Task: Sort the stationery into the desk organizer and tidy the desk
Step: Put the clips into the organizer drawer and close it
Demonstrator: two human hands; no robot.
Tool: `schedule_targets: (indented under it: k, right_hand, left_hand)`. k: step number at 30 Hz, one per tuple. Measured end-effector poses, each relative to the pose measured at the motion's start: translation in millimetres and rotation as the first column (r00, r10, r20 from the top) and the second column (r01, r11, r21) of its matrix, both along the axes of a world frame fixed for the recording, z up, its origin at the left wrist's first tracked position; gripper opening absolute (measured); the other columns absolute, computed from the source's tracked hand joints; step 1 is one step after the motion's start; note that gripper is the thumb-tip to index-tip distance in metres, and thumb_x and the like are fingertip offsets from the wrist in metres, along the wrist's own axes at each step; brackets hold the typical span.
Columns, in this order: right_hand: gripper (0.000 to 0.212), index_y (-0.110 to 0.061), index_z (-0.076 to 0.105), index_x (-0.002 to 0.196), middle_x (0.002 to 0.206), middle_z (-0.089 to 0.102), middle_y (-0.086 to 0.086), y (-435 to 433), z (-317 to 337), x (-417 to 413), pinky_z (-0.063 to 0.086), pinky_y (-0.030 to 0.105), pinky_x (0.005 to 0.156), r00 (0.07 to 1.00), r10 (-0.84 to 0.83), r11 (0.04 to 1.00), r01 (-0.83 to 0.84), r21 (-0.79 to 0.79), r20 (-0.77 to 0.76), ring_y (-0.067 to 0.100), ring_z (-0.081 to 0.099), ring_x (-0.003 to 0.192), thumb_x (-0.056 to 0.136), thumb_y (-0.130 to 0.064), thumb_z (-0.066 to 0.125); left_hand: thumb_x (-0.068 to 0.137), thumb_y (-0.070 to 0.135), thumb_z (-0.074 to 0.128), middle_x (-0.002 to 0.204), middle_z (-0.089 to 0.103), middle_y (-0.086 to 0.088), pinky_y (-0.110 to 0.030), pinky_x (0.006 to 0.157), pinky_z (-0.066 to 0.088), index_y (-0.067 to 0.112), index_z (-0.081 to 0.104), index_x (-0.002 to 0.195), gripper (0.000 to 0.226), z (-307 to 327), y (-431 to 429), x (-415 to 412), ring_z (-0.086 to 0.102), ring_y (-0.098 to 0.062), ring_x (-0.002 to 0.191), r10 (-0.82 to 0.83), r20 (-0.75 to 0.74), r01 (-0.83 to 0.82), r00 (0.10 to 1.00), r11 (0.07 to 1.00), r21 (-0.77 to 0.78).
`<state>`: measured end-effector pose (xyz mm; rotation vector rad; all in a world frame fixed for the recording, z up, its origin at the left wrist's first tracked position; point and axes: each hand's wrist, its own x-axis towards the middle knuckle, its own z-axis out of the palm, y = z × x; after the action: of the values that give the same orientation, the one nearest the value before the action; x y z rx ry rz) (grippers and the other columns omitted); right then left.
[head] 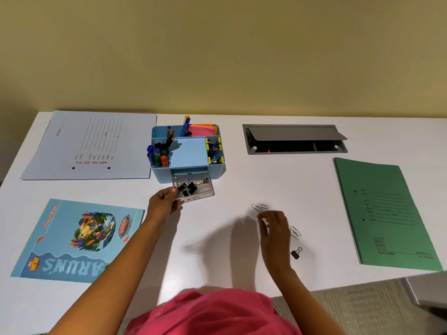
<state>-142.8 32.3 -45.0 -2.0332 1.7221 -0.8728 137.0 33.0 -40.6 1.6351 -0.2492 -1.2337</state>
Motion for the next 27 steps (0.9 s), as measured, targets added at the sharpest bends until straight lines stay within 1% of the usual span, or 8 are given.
schedule_targets:
  k: [3, 7, 11, 13, 18, 21, 24, 27]
  right_hand:
    - [0.016, -0.013, 0.064, 0.091, 0.094, 0.054, 0.002, 17.1, -8.2, -35.0, 0.050, 0.040, 0.074, 0.984, -0.159, 0.983, 0.165, 0.076, -0.077, 0.024, 0.055, 0.089, 0.084, 0.001, 0.064]
    - [0.013, -0.007, 0.064, 0.092, 0.094, 0.052, 0.012, 27.0, -16.7, -63.2, 0.041, 0.031, 0.072, 0.915, -0.397, 0.884, 0.403, 0.239, -0.075, 0.031, 0.054, 0.089, 0.081, 0.000, 0.067]
    - [0.020, -0.008, 0.059, 0.090, 0.093, 0.045, 0.009, 29.1, -14.7, -68.4, 0.039, 0.030, 0.072, 0.813, -0.581, 0.741, 0.542, 0.396, -0.026, 0.028, 0.050, 0.081, 0.077, -0.013, 0.073]
    - [0.021, -0.008, 0.058, 0.088, 0.092, 0.047, 0.010, 27.1, -14.3, -68.2, 0.037, 0.030, 0.070, 0.804, -0.594, 0.724, 0.548, 0.419, -0.024, 0.026, 0.047, 0.079, 0.076, -0.013, 0.073]
    - [0.006, -0.004, 0.062, 0.083, 0.078, 0.065, 0.016, 16.1, -21.2, -70.8, 0.038, 0.027, 0.063, 0.829, -0.549, 0.744, 0.541, 0.392, -0.102, 0.034, 0.063, 0.077, 0.081, -0.008, 0.066]
    - [0.005, -0.006, 0.064, 0.080, 0.074, 0.067, 0.009, 9.9, -13.7, -62.1, 0.035, 0.025, 0.066, 0.838, -0.539, 0.745, 0.521, 0.417, -0.083, 0.031, 0.064, 0.079, 0.079, -0.006, 0.068]
    - [0.015, -0.013, 0.063, 0.076, 0.069, 0.063, 0.000, 1.7, 2.8, -37.9, 0.034, 0.024, 0.066, 0.884, -0.466, 0.825, 0.426, 0.372, 0.021, 0.024, 0.062, 0.073, 0.072, -0.012, 0.078]
    - [0.022, -0.014, 0.063, 0.077, 0.072, 0.063, 0.002, -7.2, 21.9, 1.5, 0.038, 0.017, 0.066, 0.940, -0.306, 0.940, 0.275, 0.202, 0.149, 0.006, 0.060, 0.069, 0.065, 0.001, 0.074]
  left_hand:
    - [0.097, 0.020, 0.051, 0.093, 0.064, -0.011, -0.036, 0.084, 0.052, 0.000, 0.059, 0.115, 0.028, -1.1, -0.3, 0.7, 0.062, -0.023, 0.077, -0.003, -0.001, 0.003, 1.000, 1.000, 0.001]
    - [0.097, 0.021, 0.051, 0.095, 0.065, -0.013, -0.035, 0.085, 0.053, -0.002, 0.058, 0.117, 0.032, -2.5, 0.2, 1.4, 0.062, -0.024, 0.080, -0.018, 0.009, 0.018, 1.000, 1.000, 0.002]
    - [0.097, 0.021, 0.050, 0.084, 0.064, -0.007, -0.024, 0.068, 0.056, -0.001, 0.059, 0.115, 0.029, 0.3, 0.7, 0.7, 0.059, -0.017, 0.067, -0.030, 0.021, 0.030, 0.999, 1.000, 0.007]
    - [0.097, 0.021, 0.050, 0.086, 0.063, -0.009, -0.021, 0.061, 0.055, -0.001, 0.059, 0.116, 0.029, 1.3, 1.0, 0.9, 0.060, -0.015, 0.066, -0.034, 0.027, 0.033, 0.999, 0.999, 0.006]
    - [0.097, 0.022, 0.050, 0.092, 0.064, -0.011, -0.032, 0.082, 0.052, -0.001, 0.059, 0.117, 0.031, 0.2, 0.8, 0.8, 0.061, -0.026, 0.083, -0.031, 0.019, 0.031, 0.999, 0.999, 0.012]
    - [0.097, 0.022, 0.050, 0.091, 0.064, -0.011, -0.033, 0.084, 0.052, 0.000, 0.059, 0.116, 0.030, 0.6, 0.8, 1.3, 0.061, -0.026, 0.083, -0.025, 0.014, 0.025, 1.000, 1.000, 0.015]
    - [0.097, 0.022, 0.051, 0.091, 0.065, -0.010, -0.034, 0.085, 0.052, 0.001, 0.059, 0.116, 0.030, -0.4, 0.3, 2.3, 0.061, -0.026, 0.083, -0.023, 0.009, 0.022, 1.000, 0.999, 0.026]
    - [0.097, 0.023, 0.051, 0.094, 0.065, -0.011, -0.032, 0.082, 0.053, 0.001, 0.059, 0.116, 0.030, -0.6, -0.5, 2.8, 0.062, -0.027, 0.086, -0.023, 0.000, 0.023, 1.000, 0.999, 0.030]
